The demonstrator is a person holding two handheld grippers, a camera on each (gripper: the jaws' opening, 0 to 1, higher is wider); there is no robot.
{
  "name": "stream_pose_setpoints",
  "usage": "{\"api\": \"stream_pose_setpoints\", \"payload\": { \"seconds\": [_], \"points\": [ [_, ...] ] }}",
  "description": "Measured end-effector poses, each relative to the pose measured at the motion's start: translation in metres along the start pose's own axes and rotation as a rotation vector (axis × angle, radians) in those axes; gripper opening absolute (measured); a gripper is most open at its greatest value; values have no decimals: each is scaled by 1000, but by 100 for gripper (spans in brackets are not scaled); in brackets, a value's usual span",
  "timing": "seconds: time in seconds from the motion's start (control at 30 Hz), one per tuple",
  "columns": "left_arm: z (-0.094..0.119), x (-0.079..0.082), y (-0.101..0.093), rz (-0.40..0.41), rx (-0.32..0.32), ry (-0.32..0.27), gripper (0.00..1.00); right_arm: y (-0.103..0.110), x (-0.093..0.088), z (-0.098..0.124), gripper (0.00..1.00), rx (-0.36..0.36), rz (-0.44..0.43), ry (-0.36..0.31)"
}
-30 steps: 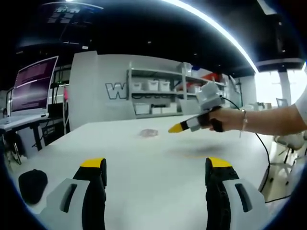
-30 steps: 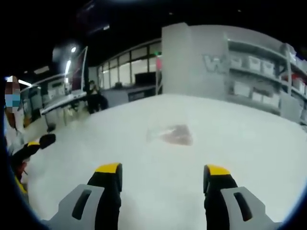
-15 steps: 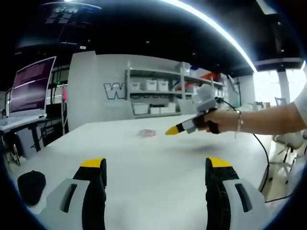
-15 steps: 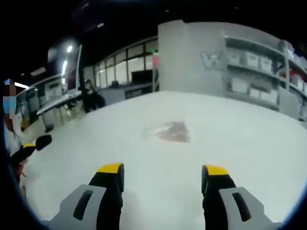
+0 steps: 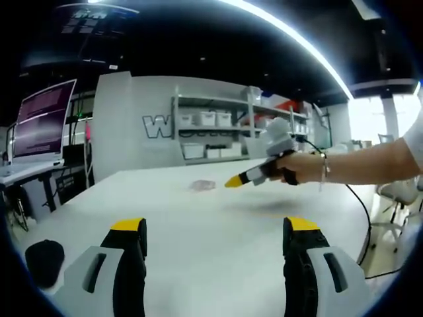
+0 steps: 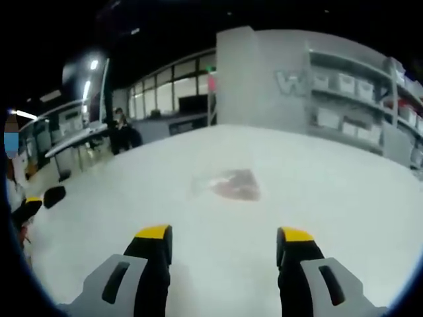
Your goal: Open the resealable bag by pulling the two sides of the seal apart until the entire bag opening is separated and visibly accessible.
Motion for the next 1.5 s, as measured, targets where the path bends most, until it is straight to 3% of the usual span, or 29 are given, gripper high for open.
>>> {"api": "stream_pose_setpoints", "payload": {
  "seconds": [0.4, 1.03, 1.5],
  "points": [
    [0, 2, 3, -3, 4, -3, 83, 5, 7, -6, 61, -17, 84, -5],
    [-4, 1, 7, 1, -2, -6, 83, 6, 8, -19, 60, -18, 124, -9],
    [0, 2, 5, 4, -4, -19, 83, 0, 12, -14, 60, -47, 178, -22]
  ]
}}
Point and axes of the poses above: the point that each gripper's makers call its tool centre point, and the gripper's own axes: z roughly backward along the fingers, y roughly to its left, x roughly out of its top, the point moved 5 cm from there along z, roughly backward along the fingers, and after that the axes turned 11 degrees about y, right-handed, at the moved point
